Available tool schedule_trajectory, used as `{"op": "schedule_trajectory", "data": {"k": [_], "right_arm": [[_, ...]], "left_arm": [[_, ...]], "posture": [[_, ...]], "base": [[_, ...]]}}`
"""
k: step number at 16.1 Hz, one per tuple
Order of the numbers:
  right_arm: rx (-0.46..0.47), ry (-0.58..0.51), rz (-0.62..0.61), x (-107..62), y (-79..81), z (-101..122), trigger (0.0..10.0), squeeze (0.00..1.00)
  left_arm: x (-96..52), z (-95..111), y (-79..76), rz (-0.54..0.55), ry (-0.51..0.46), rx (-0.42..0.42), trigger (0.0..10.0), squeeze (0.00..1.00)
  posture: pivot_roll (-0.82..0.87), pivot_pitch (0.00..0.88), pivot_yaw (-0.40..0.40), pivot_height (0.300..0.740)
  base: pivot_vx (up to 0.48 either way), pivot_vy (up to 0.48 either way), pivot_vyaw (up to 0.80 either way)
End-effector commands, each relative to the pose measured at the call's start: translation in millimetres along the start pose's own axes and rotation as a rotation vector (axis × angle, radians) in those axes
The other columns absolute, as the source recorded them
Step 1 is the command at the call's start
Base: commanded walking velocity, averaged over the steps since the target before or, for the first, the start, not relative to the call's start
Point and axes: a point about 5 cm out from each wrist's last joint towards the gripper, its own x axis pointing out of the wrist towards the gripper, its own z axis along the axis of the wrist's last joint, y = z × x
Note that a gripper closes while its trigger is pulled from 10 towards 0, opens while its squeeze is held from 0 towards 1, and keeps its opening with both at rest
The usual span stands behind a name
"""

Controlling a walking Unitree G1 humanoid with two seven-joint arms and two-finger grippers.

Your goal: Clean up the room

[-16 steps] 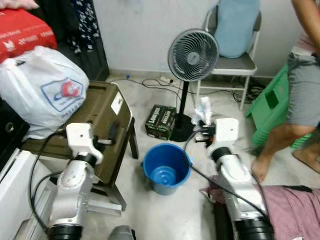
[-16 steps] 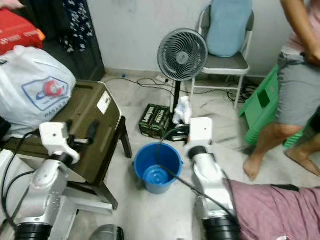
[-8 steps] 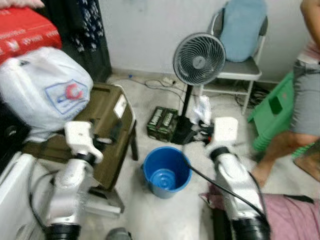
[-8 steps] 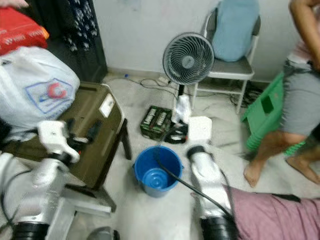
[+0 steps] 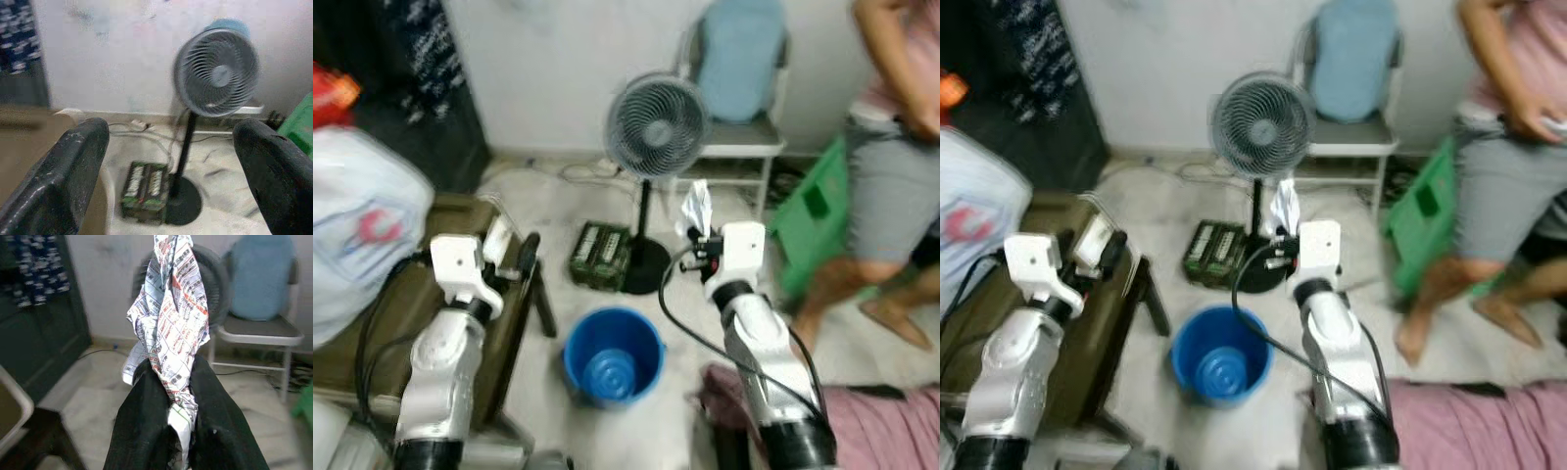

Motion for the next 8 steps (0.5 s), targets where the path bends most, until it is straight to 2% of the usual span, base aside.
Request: {"op": "schedule_trajectory", "data": {"k": [1,3,4,8], "right_arm": [[-0.011,0.008,-0.038,-3.3,-12.1,-1.1,10.0,0.00],[-0.021,0.007,-0.033,-3.2,-11.6,-0.8,10.0,0.00],[-0.024,0.006,-0.030,-2.9,-11.0,-0.6,10.0,0.00],[-0.025,0.006,-0.029,-2.5,-10.7,-0.5,10.0,0.00]], "left_arm": [[3.0,0.3,-9.3,-0.028,-0.004,-0.013,10.0,0.00],[3.2,0.4,-9.3,-0.028,-0.005,-0.015,10.0,0.00],[3.2,-0.1,-8.3,-0.017,-0.001,-0.010,10.0,0.00],[4.5,-1.1,-4.2,0.029,0.005,0.005,10.0,0.00]], "posture": [[0.00,0.000,-0.025,0.740],[0.00,0.000,-0.027,0.740],[0.00,0.000,-0.027,0.740],[0.00,0.000,-0.025,0.740]], "base": [[0.364,0.000,0.00],[0.403,0.000,0.00],[0.345,0.000,0.41],[0.000,0.000,0.56]]}}
